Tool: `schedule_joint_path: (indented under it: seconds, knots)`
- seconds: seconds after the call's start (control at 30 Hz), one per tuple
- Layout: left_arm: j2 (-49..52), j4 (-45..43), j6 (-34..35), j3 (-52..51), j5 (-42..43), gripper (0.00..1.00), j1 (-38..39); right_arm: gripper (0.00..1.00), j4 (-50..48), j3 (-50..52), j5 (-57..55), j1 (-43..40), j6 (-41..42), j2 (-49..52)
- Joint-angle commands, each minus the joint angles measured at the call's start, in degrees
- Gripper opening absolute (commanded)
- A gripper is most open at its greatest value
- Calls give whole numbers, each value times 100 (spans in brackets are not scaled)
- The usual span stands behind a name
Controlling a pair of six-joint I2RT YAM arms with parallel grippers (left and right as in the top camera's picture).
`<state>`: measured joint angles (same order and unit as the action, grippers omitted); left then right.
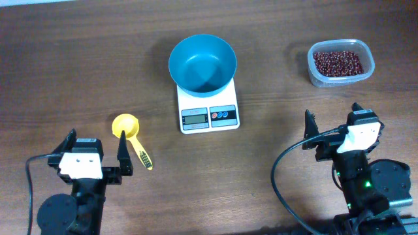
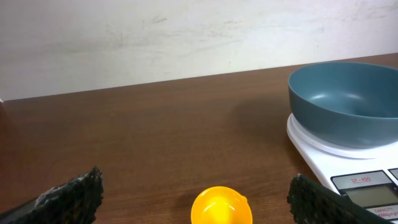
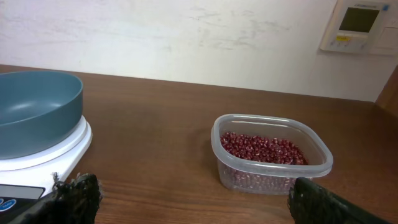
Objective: Scoop item into bowl and weigh 50g on scale
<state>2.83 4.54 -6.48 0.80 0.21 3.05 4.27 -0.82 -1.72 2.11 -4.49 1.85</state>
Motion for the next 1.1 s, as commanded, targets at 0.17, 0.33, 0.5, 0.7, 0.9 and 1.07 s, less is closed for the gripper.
schedule_joint_path:
  seconds: [0.17, 0.33, 0.5, 0.7, 0.9, 1.07]
  knots:
    - [-55, 20, -87, -26, 33, 99, 17, 99, 17, 50, -90, -26, 70, 20]
    - [-55, -46, 306, -11, 964, 99, 17, 99, 17, 50, -90, -26, 70, 20]
    - [-55, -59, 586, -11, 1027, 99, 17, 99, 17, 50, -90, -26, 70, 20]
    - [-55, -63, 577, -11, 946, 99, 17, 99, 17, 50, -90, -26, 70, 20]
    - [-55, 37, 584, 44, 949, 99, 17, 99, 17, 50, -90, -26, 70, 20]
    - [-55, 929, 584, 586, 944, 99, 17, 99, 17, 50, -90, -26, 70, 20]
